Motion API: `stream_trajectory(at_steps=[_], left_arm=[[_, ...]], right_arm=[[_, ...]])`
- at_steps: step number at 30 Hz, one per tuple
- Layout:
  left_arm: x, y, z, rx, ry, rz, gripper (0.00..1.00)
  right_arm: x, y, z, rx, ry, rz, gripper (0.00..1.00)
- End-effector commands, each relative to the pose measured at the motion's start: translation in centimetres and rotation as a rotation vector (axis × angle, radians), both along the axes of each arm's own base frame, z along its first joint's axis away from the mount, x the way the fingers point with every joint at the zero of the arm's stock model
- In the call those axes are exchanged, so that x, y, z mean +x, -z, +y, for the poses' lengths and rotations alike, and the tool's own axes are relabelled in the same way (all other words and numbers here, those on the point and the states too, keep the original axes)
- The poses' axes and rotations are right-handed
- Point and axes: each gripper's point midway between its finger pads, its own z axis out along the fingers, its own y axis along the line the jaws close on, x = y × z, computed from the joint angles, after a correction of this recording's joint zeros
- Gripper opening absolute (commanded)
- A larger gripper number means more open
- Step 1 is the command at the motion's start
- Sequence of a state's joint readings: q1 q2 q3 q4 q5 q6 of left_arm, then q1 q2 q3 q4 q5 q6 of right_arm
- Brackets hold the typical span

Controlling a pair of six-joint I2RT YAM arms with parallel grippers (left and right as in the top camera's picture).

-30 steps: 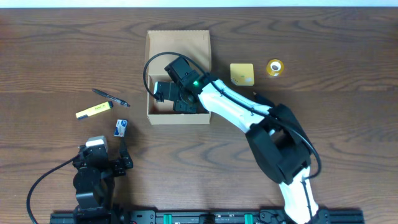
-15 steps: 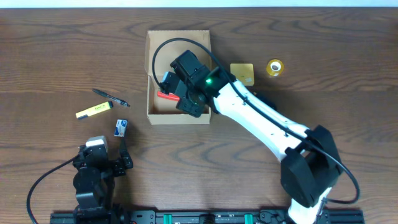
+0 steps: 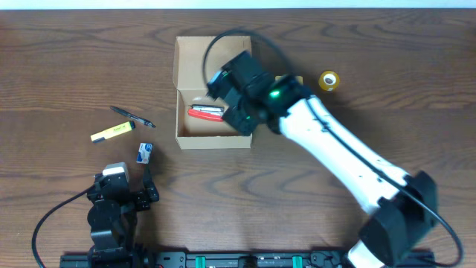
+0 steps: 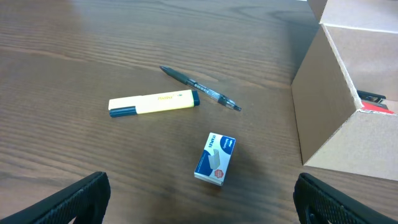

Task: Pack container
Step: 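Move the right gripper to the yellow sticky-note pad and grasp it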

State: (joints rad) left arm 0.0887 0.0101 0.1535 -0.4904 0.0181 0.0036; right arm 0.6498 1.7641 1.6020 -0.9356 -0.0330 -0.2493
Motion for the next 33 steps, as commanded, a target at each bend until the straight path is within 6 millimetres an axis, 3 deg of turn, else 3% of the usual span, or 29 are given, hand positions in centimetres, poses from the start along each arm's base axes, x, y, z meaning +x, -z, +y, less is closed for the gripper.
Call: stream_trajectory(at_steps=[1, 10, 14, 19, 23, 26, 33], left_arm=[[0.0, 0.6, 0.2, 0.006, -0.009, 0.011, 0.95], [0.0, 0.6, 0.2, 0.006, -0.009, 0.011, 0.95], [0.0, 0.6, 0.2, 0.006, -0.009, 0.011, 0.95], [0.0, 0.6, 0.2, 0.006, -0.009, 0.011, 0.95], [0.0, 0.6, 0.2, 0.006, -0.009, 0.011, 0.95], [0.0, 0.6, 0.2, 0.006, -0.009, 0.011, 0.95], [0.0, 0.6, 0.2, 0.006, -0.009, 0.011, 0.95]], right_arm=[[1.8, -3.2, -3.1, 0.074, 0.150, -0.038, 0.56], [6.5, -3.7, -12.6, 0.088, 0.446, -0.055, 0.64], [7.6, -2.9, -15.4, 0.078, 0.516, -0.044, 0.71], [8.2, 0.5, -15.0, 0.069, 0.510, 0.047, 0.87], [8.8, 4.0, -14.3, 0.069, 0.580, 0.126, 0.90], [9.4, 6.7, -13.8, 0.072, 0.642, 0.177, 0.98], [11.2, 11.8, -13.5, 0.076, 0.743, 0.220, 0.99]])
